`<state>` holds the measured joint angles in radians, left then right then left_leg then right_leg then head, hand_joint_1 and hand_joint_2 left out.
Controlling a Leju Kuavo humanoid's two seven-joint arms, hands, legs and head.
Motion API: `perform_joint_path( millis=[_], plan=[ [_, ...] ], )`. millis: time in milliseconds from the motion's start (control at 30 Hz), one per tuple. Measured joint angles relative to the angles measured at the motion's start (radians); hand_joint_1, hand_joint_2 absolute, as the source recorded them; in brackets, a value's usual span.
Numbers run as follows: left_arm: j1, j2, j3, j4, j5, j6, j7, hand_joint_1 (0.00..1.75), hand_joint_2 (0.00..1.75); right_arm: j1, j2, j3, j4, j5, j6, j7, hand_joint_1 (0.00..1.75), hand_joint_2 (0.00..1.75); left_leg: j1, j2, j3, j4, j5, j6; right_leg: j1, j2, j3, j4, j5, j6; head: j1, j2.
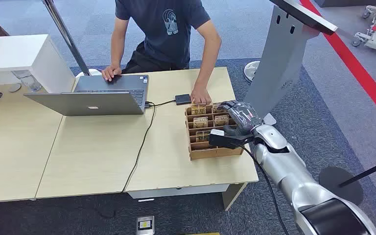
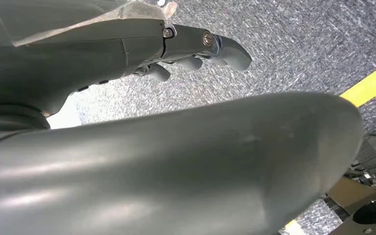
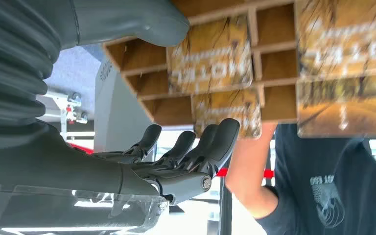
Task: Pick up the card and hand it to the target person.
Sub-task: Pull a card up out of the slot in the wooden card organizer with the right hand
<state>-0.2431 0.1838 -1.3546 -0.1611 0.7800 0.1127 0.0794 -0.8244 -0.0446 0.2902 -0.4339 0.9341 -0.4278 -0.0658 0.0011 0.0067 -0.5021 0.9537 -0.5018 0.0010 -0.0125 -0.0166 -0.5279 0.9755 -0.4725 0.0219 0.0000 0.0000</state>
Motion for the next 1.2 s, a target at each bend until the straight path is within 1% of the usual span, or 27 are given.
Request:
perform_joint_path(
  millis=[233, 567, 667, 733, 933, 1200],
  plan=[
    [0.001, -0.001, -0.002, 0.001, 0.001, 0.001, 0.006, 0.0, 0.0, 0.008, 0.003, 0.013, 0.001, 0.023, 0.002, 0.015, 0.64, 1.75, 0.0, 0.0, 0.0, 0.0, 0.0, 0.0, 0.0, 0.001, 0.0, 0.0, 0.001, 0.0, 0.0, 0.0],
    [-0.005, -0.006, 0.001, -0.001, 0.006, 0.004, 0.003, 0.0, 0.0, 0.034, 0.038, 0.04, 0.015, 0.052, 0.008, 0.02, 0.95, 1.75, 0.001, 0.001, 0.0, -0.001, 0.0, 0.0, 0.001, 0.001, 0.001, -0.001, 0.001, -0.001, 0.0, 0.0],
    [-0.005, -0.006, 0.0, 0.0, 0.006, 0.004, 0.005, 0.0, 0.0, 0.039, 0.046, 0.046, 0.018, 0.058, 0.008, 0.022, 1.01, 1.75, 0.001, 0.0, 0.0, -0.001, 0.001, 0.0, 0.001, 0.001, 0.0, -0.002, 0.001, -0.001, 0.0, 0.0],
    [-0.004, -0.007, 0.001, 0.001, 0.007, 0.005, 0.007, 0.0, 0.0, 0.04, 0.051, 0.05, 0.019, 0.062, 0.009, 0.023, 1.0, 1.75, 0.001, 0.0, 0.0, -0.001, 0.0, 0.0, 0.001, 0.001, 0.001, -0.001, 0.001, -0.001, 0.0, 0.0],
    [0.0, -0.009, 0.0, 0.002, 0.008, 0.009, 0.009, 0.0, 0.0, 0.046, 0.063, 0.057, 0.023, 0.07, 0.013, 0.025, 0.89, 1.75, 0.001, 0.001, 0.0, -0.001, 0.0, 0.0, 0.001, 0.001, 0.0, -0.001, 0.001, -0.001, 0.0, 0.0],
    [0.006, -0.005, -0.003, 0.002, 0.006, 0.011, 0.008, 0.0, 0.0, 0.056, 0.066, 0.061, 0.02, 0.076, 0.011, 0.026, 0.99, 1.75, 0.001, 0.001, 0.0, -0.001, 0.0, 0.0, 0.001, 0.001, 0.001, -0.001, 0.001, -0.001, 0.0, 0.0]
  ],
)
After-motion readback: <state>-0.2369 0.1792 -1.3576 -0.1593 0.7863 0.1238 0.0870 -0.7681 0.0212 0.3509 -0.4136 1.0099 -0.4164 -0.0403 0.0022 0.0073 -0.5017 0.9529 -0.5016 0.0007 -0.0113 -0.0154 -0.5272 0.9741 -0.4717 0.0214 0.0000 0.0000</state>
